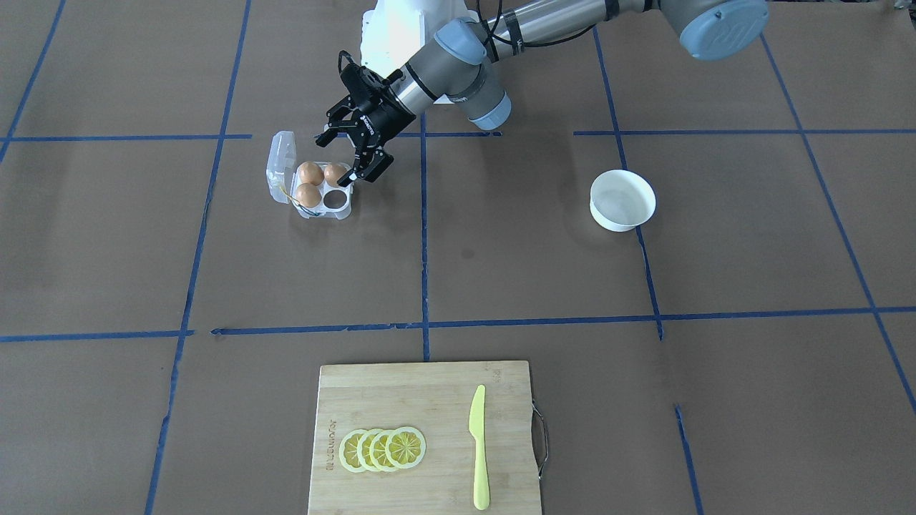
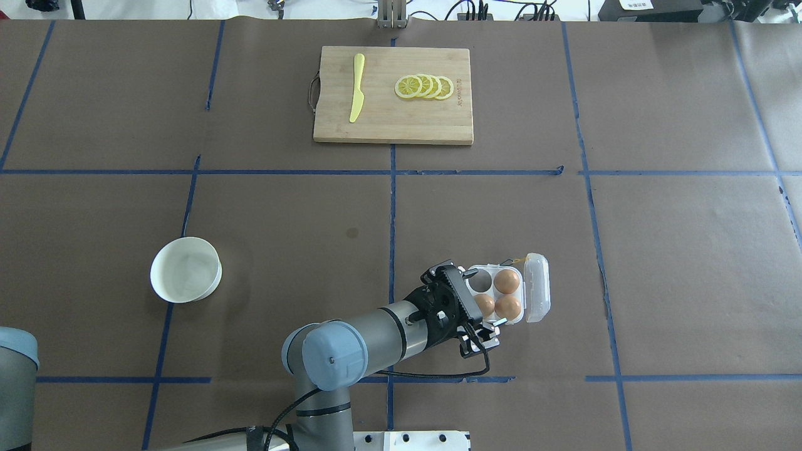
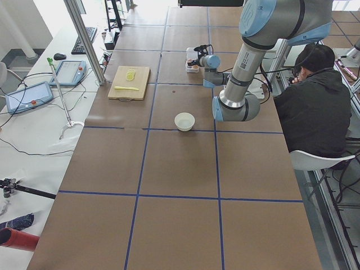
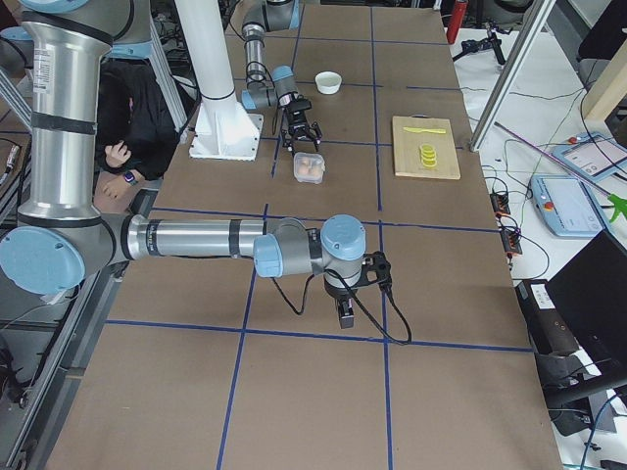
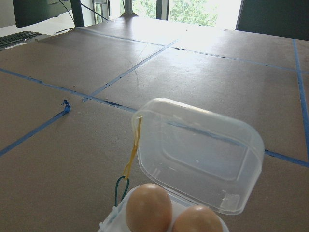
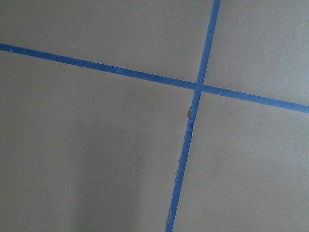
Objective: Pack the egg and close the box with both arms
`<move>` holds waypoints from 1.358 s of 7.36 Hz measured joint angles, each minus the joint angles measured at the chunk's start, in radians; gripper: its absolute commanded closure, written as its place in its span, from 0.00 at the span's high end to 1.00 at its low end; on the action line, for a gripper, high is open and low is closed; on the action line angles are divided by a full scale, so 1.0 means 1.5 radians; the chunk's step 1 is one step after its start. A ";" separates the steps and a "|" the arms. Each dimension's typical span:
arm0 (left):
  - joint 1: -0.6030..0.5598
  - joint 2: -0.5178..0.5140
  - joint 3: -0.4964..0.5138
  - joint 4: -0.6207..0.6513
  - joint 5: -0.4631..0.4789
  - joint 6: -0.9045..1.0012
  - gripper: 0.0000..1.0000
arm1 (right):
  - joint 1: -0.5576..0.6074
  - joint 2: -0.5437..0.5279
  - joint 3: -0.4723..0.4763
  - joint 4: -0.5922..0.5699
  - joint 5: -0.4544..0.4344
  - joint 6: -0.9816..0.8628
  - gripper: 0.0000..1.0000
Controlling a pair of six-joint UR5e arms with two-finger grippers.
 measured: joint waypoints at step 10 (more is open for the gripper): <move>-0.400 0.200 -0.375 0.618 -0.383 -0.033 1.00 | -0.001 0.001 -0.001 0.000 -0.002 -0.001 1.00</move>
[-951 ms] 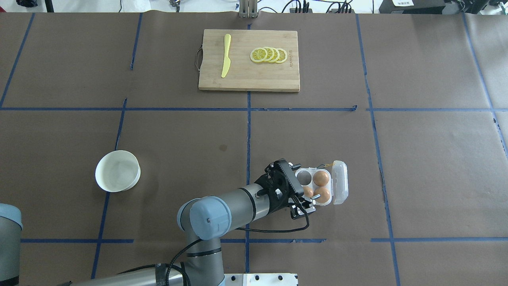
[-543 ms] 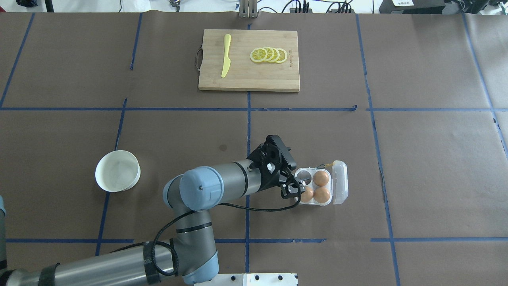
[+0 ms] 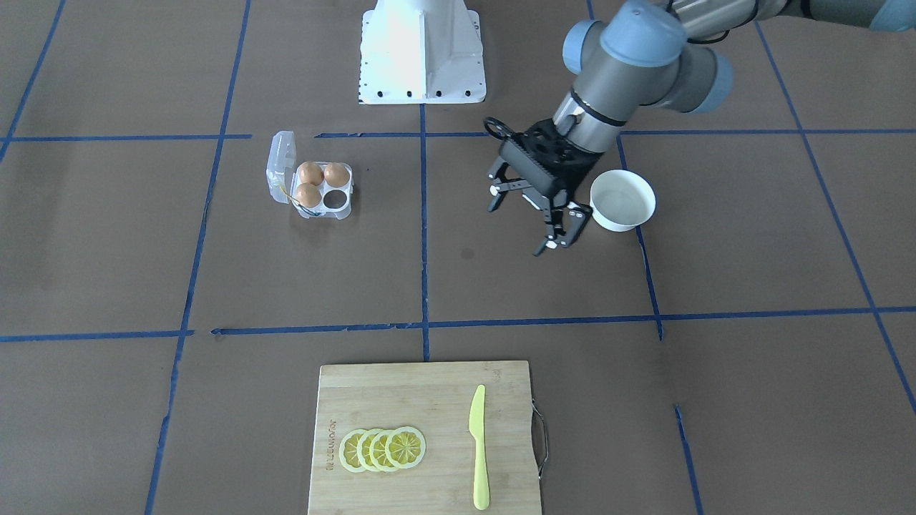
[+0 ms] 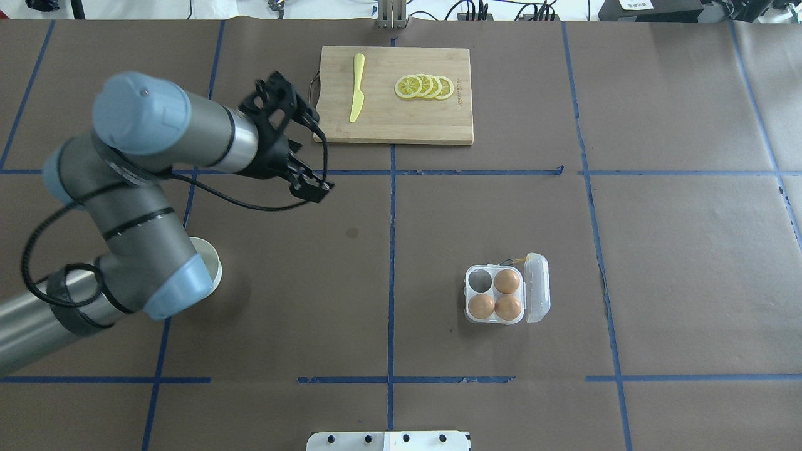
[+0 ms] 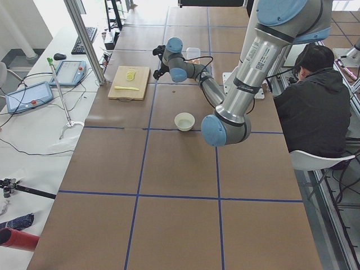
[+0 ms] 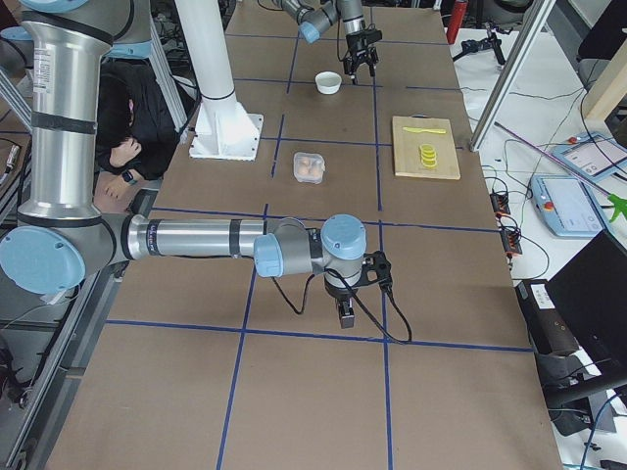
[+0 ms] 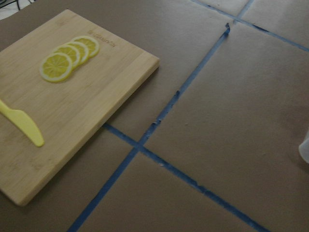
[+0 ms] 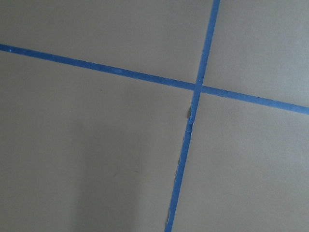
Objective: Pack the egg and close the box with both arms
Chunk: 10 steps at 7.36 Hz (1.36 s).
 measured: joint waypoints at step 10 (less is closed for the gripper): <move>-0.542 0.352 0.087 0.225 -0.204 0.335 1.00 | -0.001 0.024 0.014 0.001 -0.002 0.001 0.98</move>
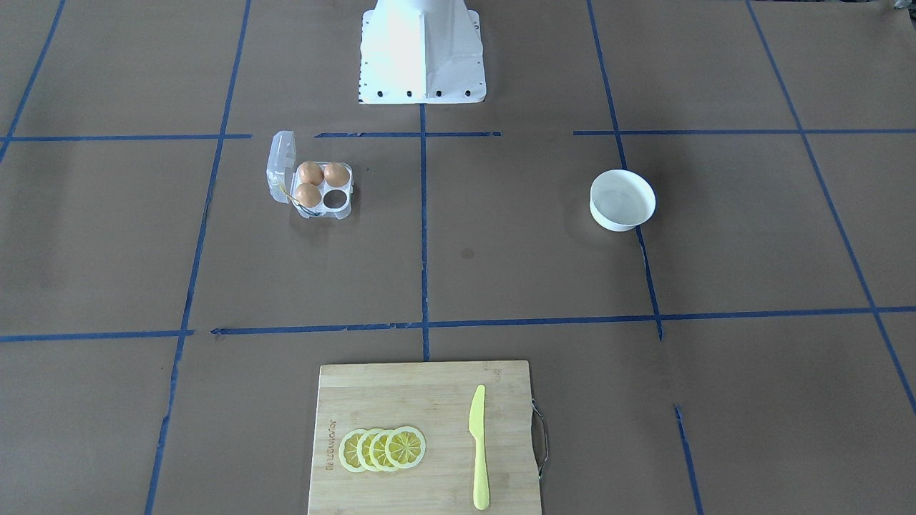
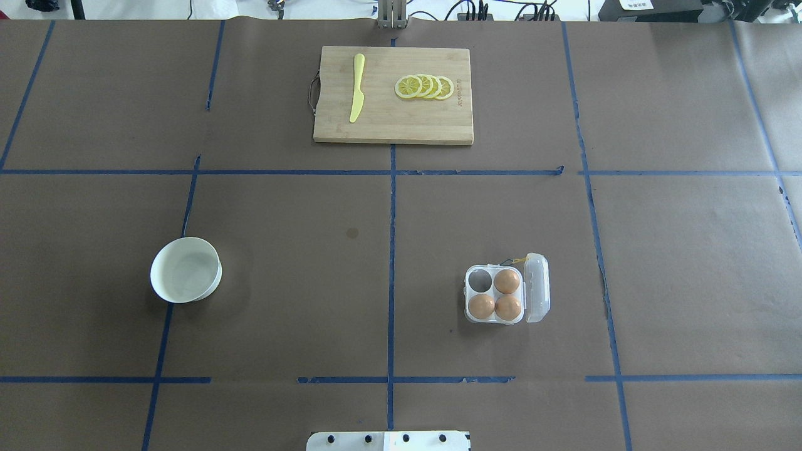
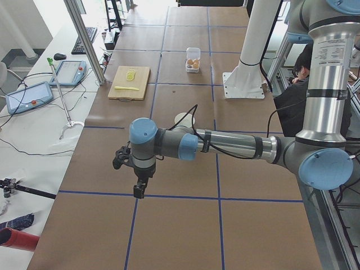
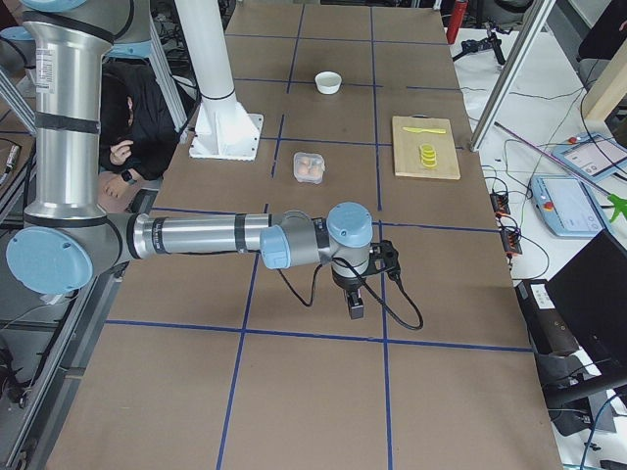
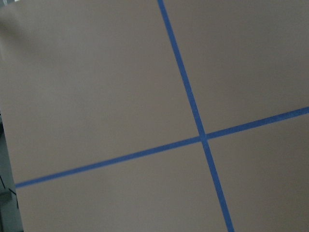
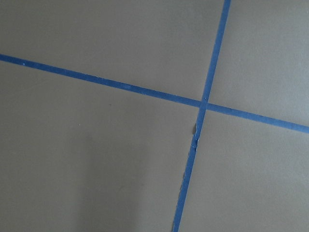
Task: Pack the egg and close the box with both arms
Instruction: 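Move the right gripper in toward the open carton lid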
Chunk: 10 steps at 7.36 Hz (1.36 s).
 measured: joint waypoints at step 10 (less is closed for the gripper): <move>-0.035 0.014 -0.017 0.007 -0.055 0.036 1.00 | -0.404 0.014 0.066 0.408 -0.109 0.796 0.00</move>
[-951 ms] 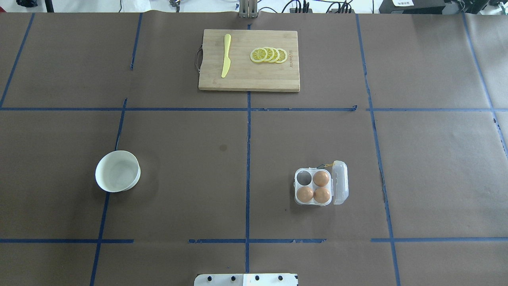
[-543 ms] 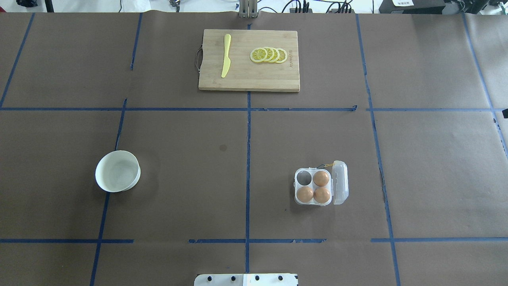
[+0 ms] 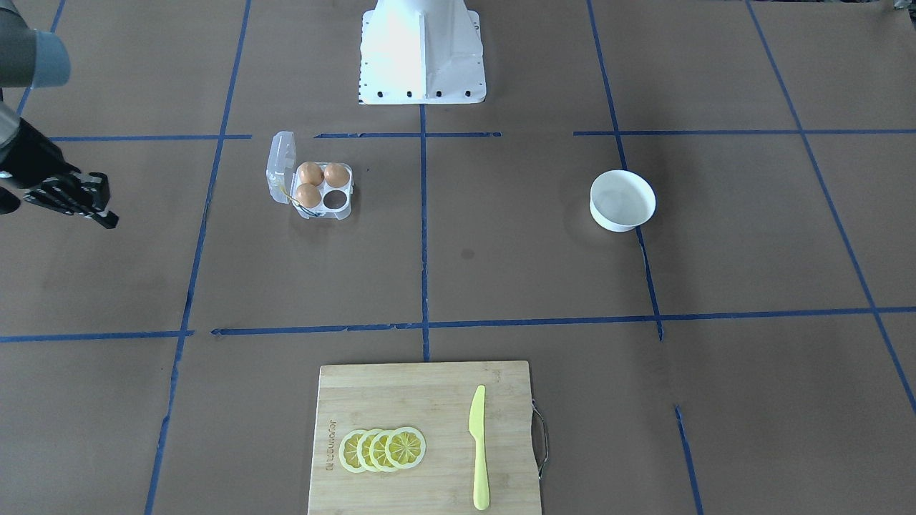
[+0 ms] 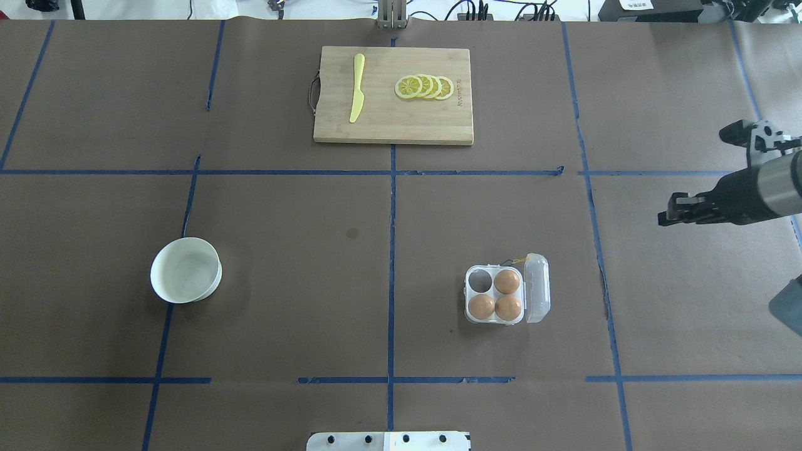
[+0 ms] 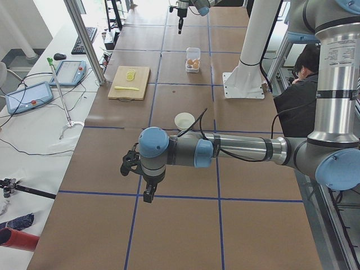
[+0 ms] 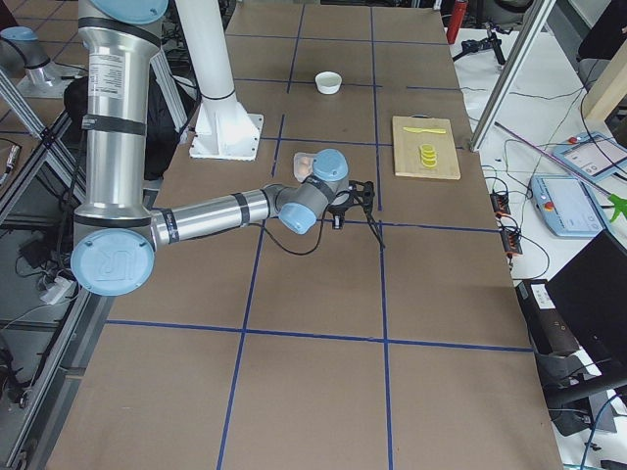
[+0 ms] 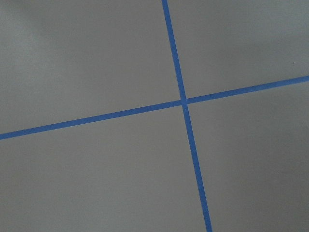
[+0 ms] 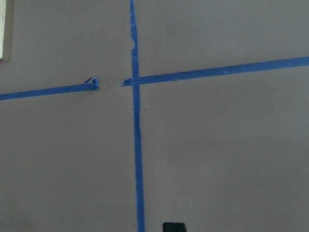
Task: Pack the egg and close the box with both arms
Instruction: 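Move the right gripper in toward the open carton lid, then push the clear lid down over the eggs with the right gripper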
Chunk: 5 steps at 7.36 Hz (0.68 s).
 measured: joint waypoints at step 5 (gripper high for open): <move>0.001 -0.004 0.001 -0.002 -0.001 0.000 1.00 | -0.205 0.091 0.025 0.083 -0.147 0.204 0.00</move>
